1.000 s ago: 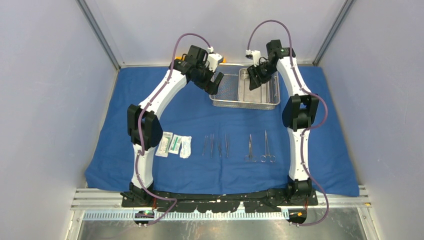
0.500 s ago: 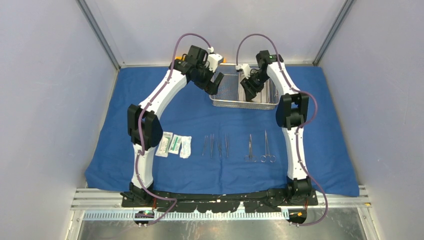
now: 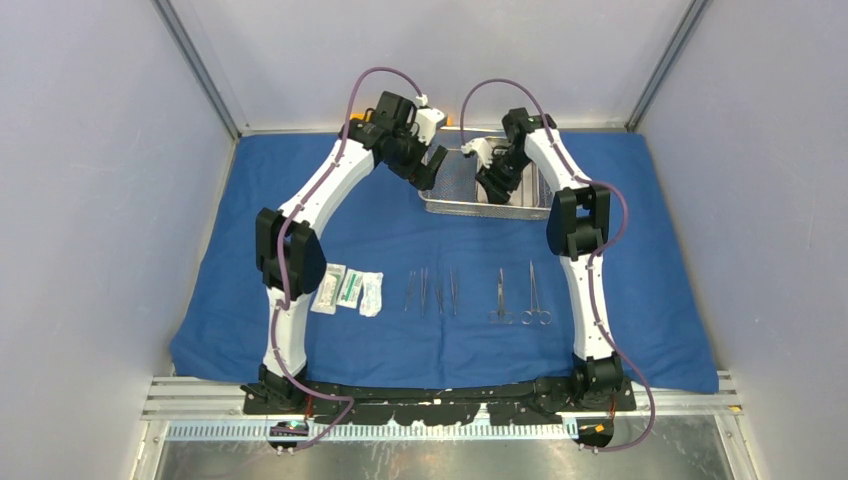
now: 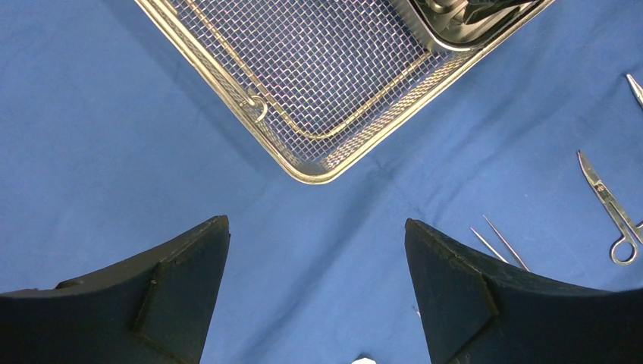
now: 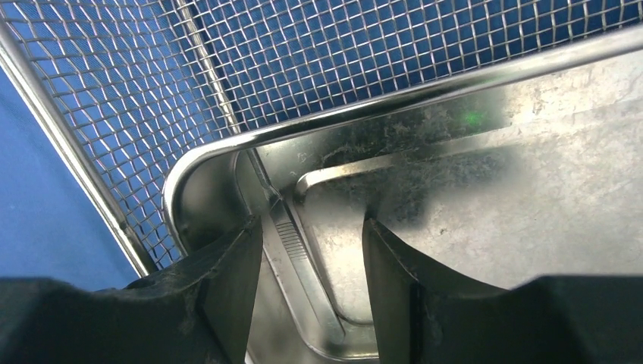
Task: Open and lay out the surgical kit
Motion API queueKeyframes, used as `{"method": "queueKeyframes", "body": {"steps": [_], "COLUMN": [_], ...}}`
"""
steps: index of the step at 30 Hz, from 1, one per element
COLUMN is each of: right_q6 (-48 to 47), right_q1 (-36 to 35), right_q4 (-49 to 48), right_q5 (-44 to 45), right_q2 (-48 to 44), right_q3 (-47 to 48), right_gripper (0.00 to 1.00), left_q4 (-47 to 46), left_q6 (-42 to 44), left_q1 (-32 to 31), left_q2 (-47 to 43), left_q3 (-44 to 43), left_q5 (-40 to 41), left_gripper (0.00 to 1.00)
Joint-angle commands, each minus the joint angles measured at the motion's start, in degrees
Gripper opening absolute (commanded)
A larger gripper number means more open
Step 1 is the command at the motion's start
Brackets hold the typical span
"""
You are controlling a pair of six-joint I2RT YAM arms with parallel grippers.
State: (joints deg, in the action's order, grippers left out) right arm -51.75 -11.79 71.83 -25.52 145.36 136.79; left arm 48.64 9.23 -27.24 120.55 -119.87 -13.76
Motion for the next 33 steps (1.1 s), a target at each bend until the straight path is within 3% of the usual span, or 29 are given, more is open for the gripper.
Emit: {"method": "queueKeyframes", "body": {"steps": [1,8,15,27,33], "right_q6": [-3.7,0.0,5.9,16.3,23.8], "right_q1": [-1.0,-1.9,-1.8,0.8,2.9], "right_q4": [0.2,-17.9,-27.8,-34.3,-33.6], "right_q5": [2.3,11.4,15.6,21.5,17.5], "right_q2": [1.2,-3.6,-4.6,-4.6,-6.3], "right_q3": [-2.4,-15.4,-15.8,-9.4,-7.6], "right_gripper": [0.56,0.55,0.49,0.35,0.31], "left_q4": [-1.3,-0.8,-0.9,-1.2,-1.3], "left_q6": [0.2,0.0,-0.7,-1.1,-1.3], "left_q1": [0.3,0.4,1.1,1.8,1.8], "left_q2": [-0.5,-0.5,-0.5,-1.1,-1.2], "left_q3": [-1.1,-1.6,-1.5,-1.4,-1.6], "left_q5": [1.2,2.9,3.9,4.4,3.9], "left_gripper": [0.88,0.88,0.88,0.88,0.88]}}
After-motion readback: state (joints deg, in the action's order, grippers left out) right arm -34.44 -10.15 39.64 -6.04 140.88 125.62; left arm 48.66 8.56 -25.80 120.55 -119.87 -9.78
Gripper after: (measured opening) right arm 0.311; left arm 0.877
